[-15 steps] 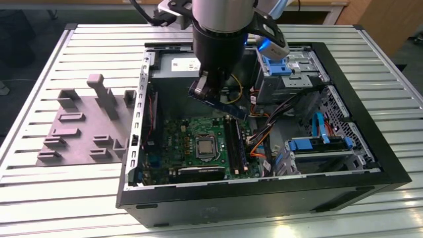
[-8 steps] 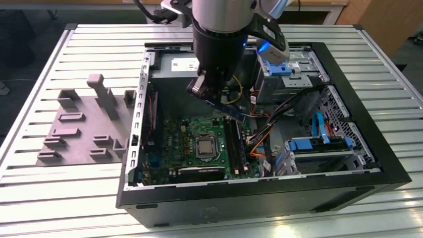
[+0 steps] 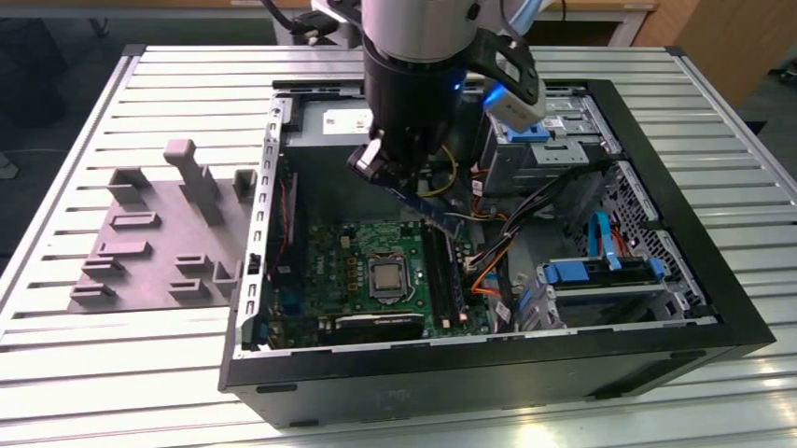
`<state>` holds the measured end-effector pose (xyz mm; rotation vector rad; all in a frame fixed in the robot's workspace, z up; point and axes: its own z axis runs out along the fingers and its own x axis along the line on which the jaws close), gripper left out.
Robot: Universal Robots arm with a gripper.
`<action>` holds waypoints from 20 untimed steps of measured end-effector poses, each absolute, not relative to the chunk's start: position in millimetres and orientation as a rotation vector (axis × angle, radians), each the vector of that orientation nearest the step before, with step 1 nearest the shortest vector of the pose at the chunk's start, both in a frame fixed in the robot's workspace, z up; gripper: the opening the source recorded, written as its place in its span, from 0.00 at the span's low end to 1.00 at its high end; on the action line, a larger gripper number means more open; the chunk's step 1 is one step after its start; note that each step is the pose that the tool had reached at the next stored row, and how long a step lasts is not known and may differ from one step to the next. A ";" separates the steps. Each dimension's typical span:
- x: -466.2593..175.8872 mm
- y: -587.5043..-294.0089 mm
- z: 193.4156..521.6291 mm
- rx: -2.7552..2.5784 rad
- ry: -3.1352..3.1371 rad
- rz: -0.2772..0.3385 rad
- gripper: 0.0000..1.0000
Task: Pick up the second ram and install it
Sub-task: 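Insert the second ram into the second slot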
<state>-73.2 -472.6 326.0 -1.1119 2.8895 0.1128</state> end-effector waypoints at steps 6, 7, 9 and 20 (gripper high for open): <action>-73.2 -472.6 325.9 -0.978 2.934 0.109 0.12; -73.3 -472.6 325.9 -0.955 2.941 0.109 0.12; -73.3 -472.6 325.9 -0.908 2.955 0.108 0.12; -73.2 -472.6 325.6 -0.653 3.016 0.101 0.12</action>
